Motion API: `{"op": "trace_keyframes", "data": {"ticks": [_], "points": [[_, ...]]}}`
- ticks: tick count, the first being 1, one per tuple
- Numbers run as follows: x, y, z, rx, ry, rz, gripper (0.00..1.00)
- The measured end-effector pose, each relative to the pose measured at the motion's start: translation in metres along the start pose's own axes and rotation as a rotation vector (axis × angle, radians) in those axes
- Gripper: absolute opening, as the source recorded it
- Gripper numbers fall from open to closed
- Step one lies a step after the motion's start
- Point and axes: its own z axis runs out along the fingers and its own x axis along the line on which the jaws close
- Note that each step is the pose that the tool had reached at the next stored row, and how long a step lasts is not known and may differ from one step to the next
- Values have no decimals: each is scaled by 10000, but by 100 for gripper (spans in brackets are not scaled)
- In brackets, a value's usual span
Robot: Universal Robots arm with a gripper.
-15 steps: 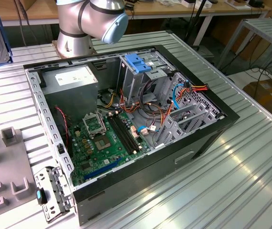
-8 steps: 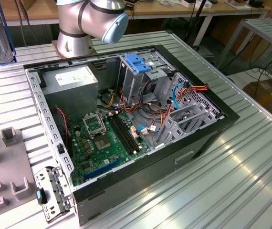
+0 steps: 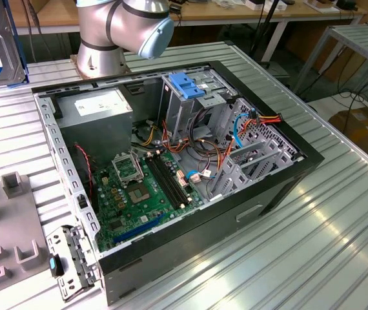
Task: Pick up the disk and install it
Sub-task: 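Pick up the disk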
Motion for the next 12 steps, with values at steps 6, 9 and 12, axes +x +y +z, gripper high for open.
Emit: {"op": "trace_keyframes", "data": {"ticks": [6,9,12], "points": [[-1,-54,0,0,0,2,37],[-2,-76,0,0,0,2,37],[-3,-104,0,-1,0,3,37]]}}
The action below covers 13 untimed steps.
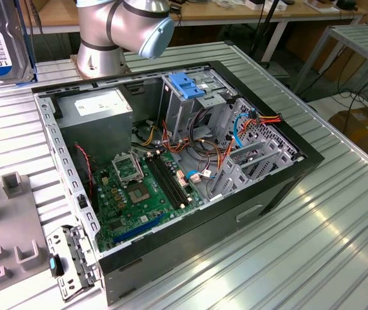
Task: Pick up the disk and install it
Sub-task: 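Pick up the disk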
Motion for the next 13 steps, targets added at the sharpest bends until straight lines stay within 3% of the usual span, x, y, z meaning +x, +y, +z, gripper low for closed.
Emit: {"op": "trace_keyframes", "data": {"ticks": [13], "points": [[-3,-111,1,1,0,1,37]]}}
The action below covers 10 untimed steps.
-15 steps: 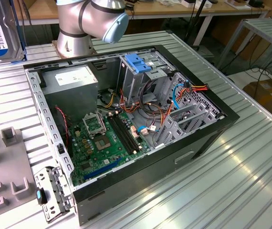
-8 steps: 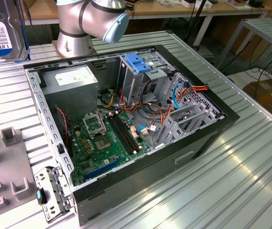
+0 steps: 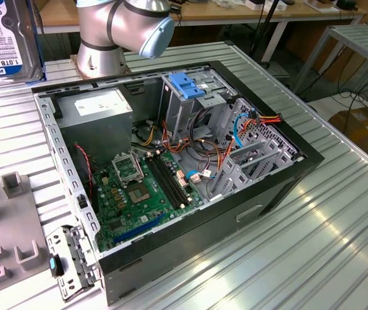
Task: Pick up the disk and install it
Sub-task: 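Pick up the disk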
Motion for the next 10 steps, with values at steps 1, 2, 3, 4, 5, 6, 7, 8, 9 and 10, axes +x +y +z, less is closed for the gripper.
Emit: {"op": "trace_keyframes", "data": {"ticks": [1,2,3,4,5,6,7,8,9,10], "points": [[0,-6,0,0,0,0,37],[0,-12,0,0,0,0,37],[-1,-19,0,0,0,0,37],[-1,-26,0,0,0,0,37],[-1,-36,1,1,-1,0,37],[-1,-43,0,1,0,0,37],[-1,-50,0,0,0,0,37],[-2,-61,0,0,0,0,37],[-2,-74,0,0,0,0,37],[-2,-85,0,1,0,1,37]]}}
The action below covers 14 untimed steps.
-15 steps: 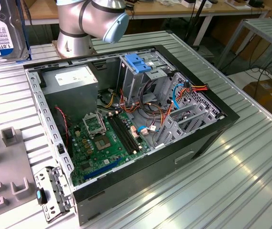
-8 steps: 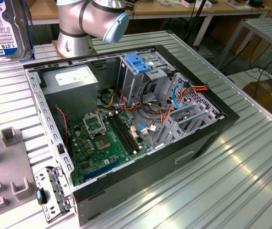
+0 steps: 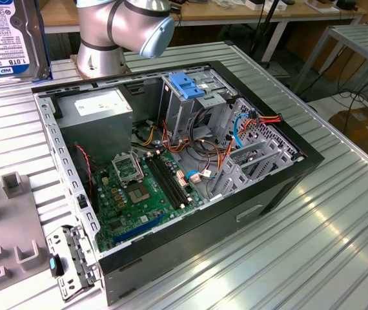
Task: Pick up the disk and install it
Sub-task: 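Pick up the disk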
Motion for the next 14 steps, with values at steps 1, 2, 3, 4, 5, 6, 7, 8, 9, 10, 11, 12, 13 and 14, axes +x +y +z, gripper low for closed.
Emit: {"op": "trace_keyframes", "data": {"ticks": [1,2,3,4,5,6,7,8,9,10,11,12,13,14], "points": [[0,-8,0,-1,0,0,37],[-1,-15,0,-1,0,0,37],[-1,-23,0,0,0,0,37],[-1,-30,0,0,0,0,37],[-1,-38,0,0,0,1,37],[-2,-45,0,-1,0,1,37],[-2,-55,0,-1,0,1,37],[-2,-71,0,0,0,1,37],[-2,-78,0,0,-1,1,37],[-3,-85,0,-1,0,1,37],[-3,-93,0,-1,0,1,37],[-3,-99,0,-1,1,1,37],[-3,-107,1,0,0,1,37],[-3,-114,0,-1,0,1,37]]}}
